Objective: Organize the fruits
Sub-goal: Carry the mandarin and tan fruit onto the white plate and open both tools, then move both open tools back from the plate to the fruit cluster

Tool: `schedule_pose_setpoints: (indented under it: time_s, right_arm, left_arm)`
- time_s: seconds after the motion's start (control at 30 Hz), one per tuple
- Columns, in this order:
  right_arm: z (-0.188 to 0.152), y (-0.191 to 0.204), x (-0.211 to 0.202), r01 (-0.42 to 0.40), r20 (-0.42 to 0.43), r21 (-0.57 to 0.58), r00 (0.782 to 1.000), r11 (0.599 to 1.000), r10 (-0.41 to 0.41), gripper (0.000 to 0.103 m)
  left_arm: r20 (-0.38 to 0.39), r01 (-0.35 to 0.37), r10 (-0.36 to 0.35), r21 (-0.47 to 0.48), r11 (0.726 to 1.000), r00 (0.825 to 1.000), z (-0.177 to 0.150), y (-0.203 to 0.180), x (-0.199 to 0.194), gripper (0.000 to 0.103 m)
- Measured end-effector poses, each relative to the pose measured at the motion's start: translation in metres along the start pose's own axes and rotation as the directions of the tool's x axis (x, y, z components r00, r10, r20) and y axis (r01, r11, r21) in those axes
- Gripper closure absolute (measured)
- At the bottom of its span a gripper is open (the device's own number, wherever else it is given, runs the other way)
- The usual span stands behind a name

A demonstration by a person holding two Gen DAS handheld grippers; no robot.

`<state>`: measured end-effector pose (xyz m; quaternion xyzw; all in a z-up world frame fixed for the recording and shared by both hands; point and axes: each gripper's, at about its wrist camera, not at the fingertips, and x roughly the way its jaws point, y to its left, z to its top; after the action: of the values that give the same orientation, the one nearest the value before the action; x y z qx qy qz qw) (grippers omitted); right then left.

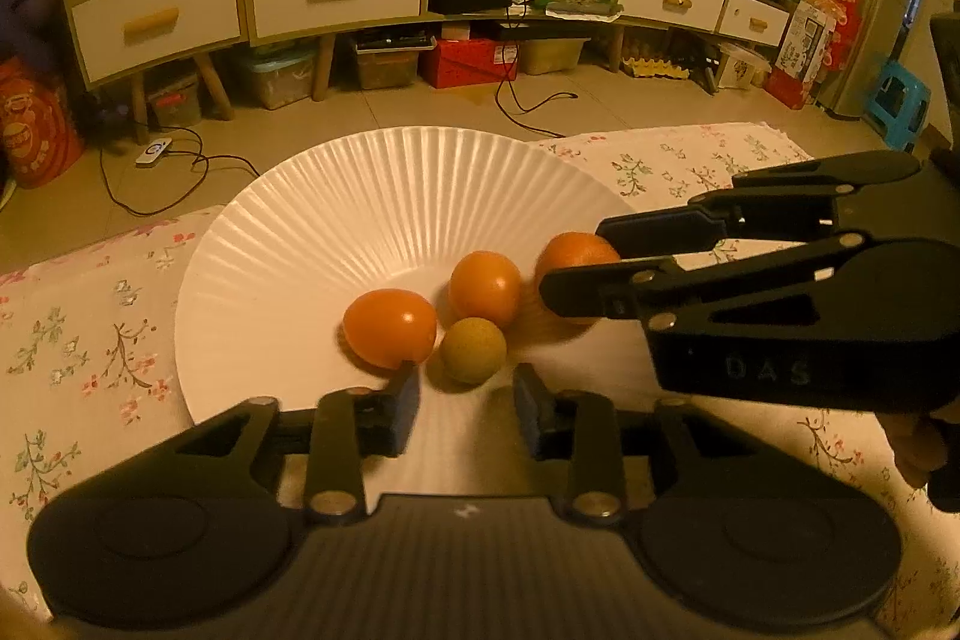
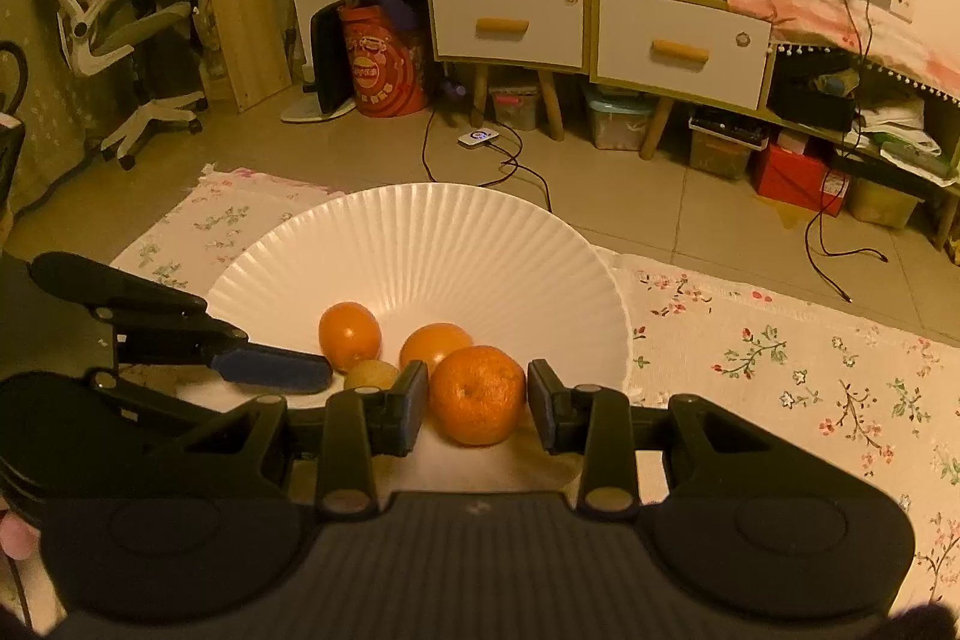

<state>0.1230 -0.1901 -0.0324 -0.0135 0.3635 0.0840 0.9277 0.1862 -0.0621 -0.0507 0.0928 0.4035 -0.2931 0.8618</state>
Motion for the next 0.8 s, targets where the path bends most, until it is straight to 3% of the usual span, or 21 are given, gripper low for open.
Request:
schedule_pose_setpoints:
  time_s: [0.13,0.47,0.6,0.8]
  right_arm:
    - [0.001,0.001,-0.008,-0.006,0.019,0.011,1.000,1.000,0.006,0.062]
    - [0.003,0.011,-0.037,-0.004,0.042,-0.006,0.999,1.000,0.005,0.052]
    - [0.000,0.017,-0.051,-0.004,0.050,-0.007,0.999,1.000,0.005,0.045]
    - [-0.006,0.025,-0.071,-0.014,0.060,0.005,0.998,1.000,0.014,0.033]
  left_arm:
    - [0.007,0.007,-0.007,0.004,1.000,1.000,0.001,0.002,-0.004,0.043]
    - [0.031,0.014,-0.014,-0.003,1.000,0.999,-0.005,-0.004,-0.031,0.030]
    - [0.038,0.006,-0.006,-0.015,1.000,0.999,-0.011,-0.007,-0.044,0.016]
    - [0.044,0.004,-0.003,-0.035,0.999,0.999,-0.023,-0.013,-0.065,0.003]
